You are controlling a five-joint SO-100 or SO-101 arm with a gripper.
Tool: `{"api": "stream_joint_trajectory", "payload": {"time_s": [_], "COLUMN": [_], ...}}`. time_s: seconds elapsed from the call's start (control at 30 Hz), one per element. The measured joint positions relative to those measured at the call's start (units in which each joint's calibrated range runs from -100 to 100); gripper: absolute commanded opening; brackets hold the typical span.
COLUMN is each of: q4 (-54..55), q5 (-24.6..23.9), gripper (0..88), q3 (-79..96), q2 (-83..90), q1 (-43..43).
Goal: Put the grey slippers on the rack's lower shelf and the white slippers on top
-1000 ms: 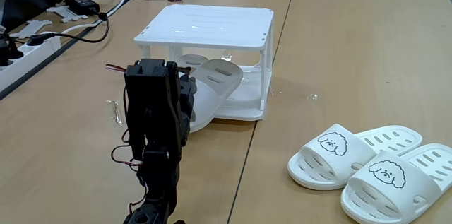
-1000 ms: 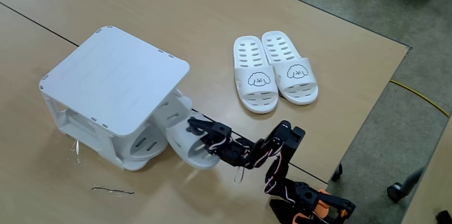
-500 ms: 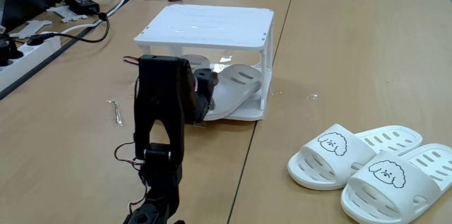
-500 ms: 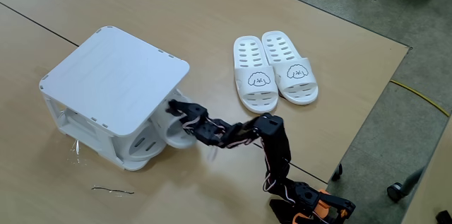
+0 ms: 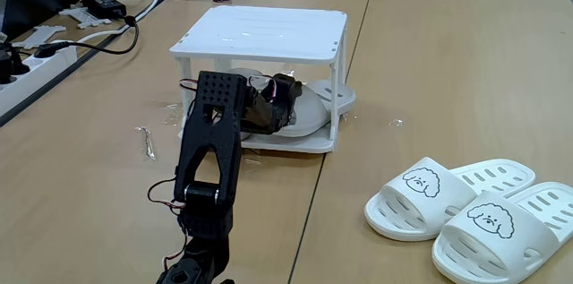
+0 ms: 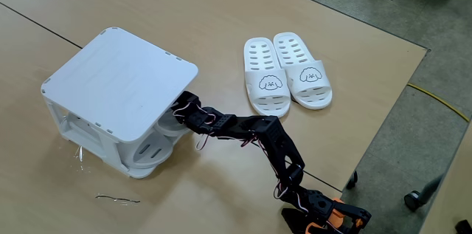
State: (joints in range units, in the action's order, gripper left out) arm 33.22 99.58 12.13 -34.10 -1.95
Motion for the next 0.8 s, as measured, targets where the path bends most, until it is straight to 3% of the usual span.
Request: {"api": "stream_joint_trajectory", "payload": {"time_s": [0.07,0.1,0.37,0.8], "q4": [0.0,0.0,0.0,0.1], "q5": [0.0,0.0,0.0,0.0], "gripper": [32.3,33.9,33.9,31.3], "q3": [-1.6,-2.2,-0.9,34.6], "q2": [-0.9,-1.2,-1.7,26.0], "q1": [0.0,0.0,3.1,2.8]}}
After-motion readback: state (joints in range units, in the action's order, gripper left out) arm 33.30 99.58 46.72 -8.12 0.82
